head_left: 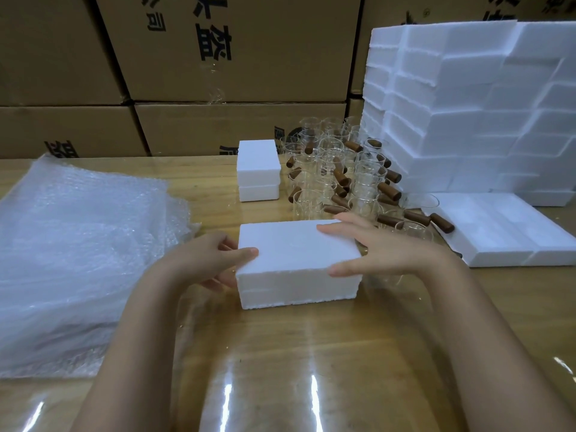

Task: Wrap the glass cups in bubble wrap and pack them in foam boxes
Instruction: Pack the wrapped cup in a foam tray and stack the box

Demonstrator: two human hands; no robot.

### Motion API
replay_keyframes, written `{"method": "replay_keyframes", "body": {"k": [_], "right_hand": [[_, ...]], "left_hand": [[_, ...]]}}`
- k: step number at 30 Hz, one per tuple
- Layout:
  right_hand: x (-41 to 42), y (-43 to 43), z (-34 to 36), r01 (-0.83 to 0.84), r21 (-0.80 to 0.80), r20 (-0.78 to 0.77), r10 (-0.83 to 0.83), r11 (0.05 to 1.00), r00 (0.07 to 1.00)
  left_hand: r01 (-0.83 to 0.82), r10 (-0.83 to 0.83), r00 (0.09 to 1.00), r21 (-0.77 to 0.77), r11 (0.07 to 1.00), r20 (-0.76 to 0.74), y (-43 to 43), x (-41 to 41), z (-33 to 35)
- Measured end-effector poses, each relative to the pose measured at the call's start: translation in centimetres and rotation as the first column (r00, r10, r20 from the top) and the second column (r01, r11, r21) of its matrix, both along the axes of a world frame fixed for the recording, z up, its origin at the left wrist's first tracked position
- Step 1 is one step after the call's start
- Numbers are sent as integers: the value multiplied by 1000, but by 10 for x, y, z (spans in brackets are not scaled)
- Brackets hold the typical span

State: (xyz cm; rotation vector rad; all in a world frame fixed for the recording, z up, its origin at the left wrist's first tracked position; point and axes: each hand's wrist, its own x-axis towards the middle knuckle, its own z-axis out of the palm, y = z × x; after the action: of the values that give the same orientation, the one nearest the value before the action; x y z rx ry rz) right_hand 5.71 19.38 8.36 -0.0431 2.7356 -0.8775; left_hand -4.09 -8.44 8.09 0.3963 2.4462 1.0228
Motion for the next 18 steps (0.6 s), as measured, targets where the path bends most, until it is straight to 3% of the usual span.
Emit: {"method": "replay_keyframes", "body": {"k": [4, 6, 11, 18], "right_hand": [[-5, -9, -4, 168, -263, -108, -202, 950, 973], [-8, -12, -5, 285, -353, -57, -324, 891, 944], [-7, -14, -3, 508, -364, 177, -478, 781, 860], [-6, -9, -7, 513, -398, 234, -456, 761, 859]], "left_hand": [[-16, 15, 995, 14, 1000, 102, 2, -1, -4], [-21, 17, 986, 20, 1000, 169, 4, 1, -5], [-67, 51, 978, 73, 995, 200, 8, 2, -8], [-86, 53, 967, 126, 988, 248, 9, -1, -10]]}}
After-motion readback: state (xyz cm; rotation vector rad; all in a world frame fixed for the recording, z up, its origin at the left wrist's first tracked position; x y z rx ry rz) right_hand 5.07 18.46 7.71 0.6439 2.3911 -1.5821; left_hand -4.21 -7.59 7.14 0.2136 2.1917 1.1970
